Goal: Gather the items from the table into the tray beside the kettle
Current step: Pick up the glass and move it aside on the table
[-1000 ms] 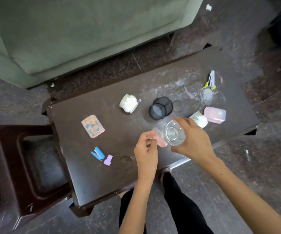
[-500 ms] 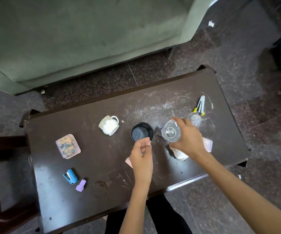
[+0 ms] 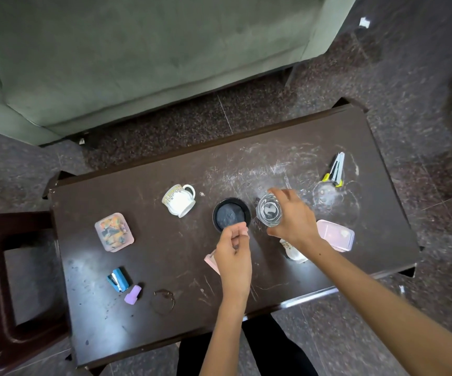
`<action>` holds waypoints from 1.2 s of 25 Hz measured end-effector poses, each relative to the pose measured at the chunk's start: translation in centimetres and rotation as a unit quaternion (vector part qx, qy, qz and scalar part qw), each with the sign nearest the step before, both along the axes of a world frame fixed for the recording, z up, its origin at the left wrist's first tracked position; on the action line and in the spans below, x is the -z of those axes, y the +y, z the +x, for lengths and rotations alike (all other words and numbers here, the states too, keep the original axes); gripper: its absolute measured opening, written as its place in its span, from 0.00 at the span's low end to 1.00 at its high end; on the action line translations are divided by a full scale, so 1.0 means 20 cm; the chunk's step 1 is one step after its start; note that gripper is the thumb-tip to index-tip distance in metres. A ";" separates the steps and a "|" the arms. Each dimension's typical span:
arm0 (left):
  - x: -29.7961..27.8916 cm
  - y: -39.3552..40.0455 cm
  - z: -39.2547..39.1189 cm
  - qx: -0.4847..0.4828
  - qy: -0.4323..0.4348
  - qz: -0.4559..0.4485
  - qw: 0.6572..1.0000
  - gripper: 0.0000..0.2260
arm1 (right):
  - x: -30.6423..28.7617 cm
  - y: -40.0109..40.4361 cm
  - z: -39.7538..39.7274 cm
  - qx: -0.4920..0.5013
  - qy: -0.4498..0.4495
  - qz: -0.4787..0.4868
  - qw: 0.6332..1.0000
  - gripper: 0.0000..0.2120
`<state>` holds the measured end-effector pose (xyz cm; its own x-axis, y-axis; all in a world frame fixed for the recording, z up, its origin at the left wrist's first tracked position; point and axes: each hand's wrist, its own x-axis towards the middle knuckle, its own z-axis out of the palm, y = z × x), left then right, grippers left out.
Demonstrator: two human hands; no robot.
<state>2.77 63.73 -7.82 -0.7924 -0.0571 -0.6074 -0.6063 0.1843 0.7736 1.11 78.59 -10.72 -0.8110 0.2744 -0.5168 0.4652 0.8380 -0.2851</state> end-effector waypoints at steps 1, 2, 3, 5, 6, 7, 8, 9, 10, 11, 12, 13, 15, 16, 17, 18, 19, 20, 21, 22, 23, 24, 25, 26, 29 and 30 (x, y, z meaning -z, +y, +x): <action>0.00 0.00 0.00 -0.001 -0.002 -0.002 1.000 0.07 | 0.00 0.00 0.00 -0.001 0.000 0.000 1.000 0.43; 0.01 0.01 0.00 -0.003 -0.003 -0.002 1.000 0.07 | 0.01 0.00 0.00 -0.002 0.001 0.001 1.000 0.43; 0.01 0.01 0.00 -0.004 -0.005 -0.002 1.000 0.07 | 0.01 0.00 0.00 -0.004 0.001 0.003 1.000 0.43; 0.01 0.02 0.00 -0.005 -0.009 0.001 1.000 0.07 | 0.01 0.00 -0.01 -0.004 0.001 0.004 1.000 0.43; 0.01 0.02 0.00 -0.003 -0.010 0.001 1.000 0.07 | 0.01 0.00 0.00 -0.005 0.001 0.002 1.000 0.43; 0.01 0.02 0.01 0.000 -0.011 0.002 1.000 0.07 | 0.01 0.00 0.00 -0.006 0.002 0.000 1.000 0.43; 0.01 0.02 0.01 0.003 -0.011 0.003 1.000 0.07 | 0.01 0.00 0.00 -0.008 0.004 -0.003 1.000 0.44; 0.01 0.02 0.01 0.004 -0.010 0.003 1.000 0.07 | 0.02 0.00 0.00 -0.009 0.005 -0.007 1.000 0.44; 0.01 0.02 0.01 0.004 -0.010 0.003 1.000 0.07 | 0.02 0.00 0.00 -0.012 0.005 -0.009 1.000 0.45; 0.01 0.01 0.01 0.003 -0.010 0.004 1.000 0.07 | 0.03 -0.01 0.00 -0.019 0.005 -0.007 1.000 0.45; 0.01 0.01 0.01 0.001 -0.009 0.006 1.000 0.07 | 0.03 -0.01 0.00 -0.028 0.007 -0.001 1.000 0.46; 0.00 0.01 0.00 -0.002 -0.010 0.008 1.000 0.08 | 0.02 -0.01 0.01 -0.038 0.012 0.008 0.999 0.46; -0.01 0.00 0.00 -0.007 -0.006 0.014 1.000 0.08 | -0.01 -0.02 0.01 -0.049 0.027 0.019 0.998 0.46; -0.02 -0.01 -0.01 -0.010 -0.003 0.021 1.000 0.07 | -0.04 -0.03 0.01 -0.049 0.037 0.019 0.998 0.44; -0.03 -0.03 -0.01 -0.014 0.001 0.026 1.000 0.08 | -0.08 -0.05 0.01 -0.046 0.050 0.018 0.998 0.42; -0.03 -0.05 -0.02 -0.017 0.006 0.029 0.999 0.08 | -0.12 -0.07 0.00 -0.041 0.065 0.015 0.997 0.40; -0.04 -0.08 -0.03 -0.022 0.010 0.030 0.999 0.08 | -0.16 -0.10 0.00 -0.037 0.082 0.009 0.996 0.37; -0.04 -0.12 -0.04 -0.029 0.016 0.031 0.999 0.08 | -0.20 -0.14 -0.02 -0.033 0.102 0.003 0.994 0.34; -0.05 -0.17 -0.05 -0.041 0.020 0.034 0.998 0.08 | -0.24 -0.20 -0.03 -0.033 0.122 -0.005 0.992 0.30; -0.06 -0.24 -0.06 -0.053 0.024 0.037 0.998 0.08 | -0.28 -0.28 -0.06 -0.035 0.140 -0.013 0.989 0.27; -0.06 -0.30 -0.07 -0.063 0.028 0.038 0.997 0.08 | -0.31 -0.36 -0.08 -0.037 0.155 -0.019 0.987 0.24; -0.07 -0.39 -0.09 -0.074 0.035 0.038 0.996 0.09 | -0.33 -0.46 -0.11 -0.045 0.167 -0.026 0.985 0.22; -0.07 -0.48 -0.10 -0.082 0.041 0.035 0.995 0.09 | -0.35 -0.56 -0.13 -0.053 0.176 -0.032 0.982 0.20; -0.07 -0.60 -0.11 -0.094 0.046 0.032 0.994 0.09 | -0.36 -0.69 -0.16 -0.065 0.181 -0.043 0.980 0.19; -0.09 -1.02 -0.17 -0.145 0.055 0.016 0.988 0.08 | -0.36 -1.15 -0.23 -0.106 0.181 -0.077 0.975 0.18; -0.11 -1.17 -0.18 -0.163 0.058 0.009 0.985 0.07 | -0.36 -1.30 -0.26 -0.122 0.184 -0.087 0.972 0.18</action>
<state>-0.91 40.31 -5.63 -0.7985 -0.3097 -0.5163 -0.5375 -0.0197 0.8431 -4.04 52.62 -3.59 -0.9794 -0.0143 -0.2015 0.0994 0.8344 -0.5421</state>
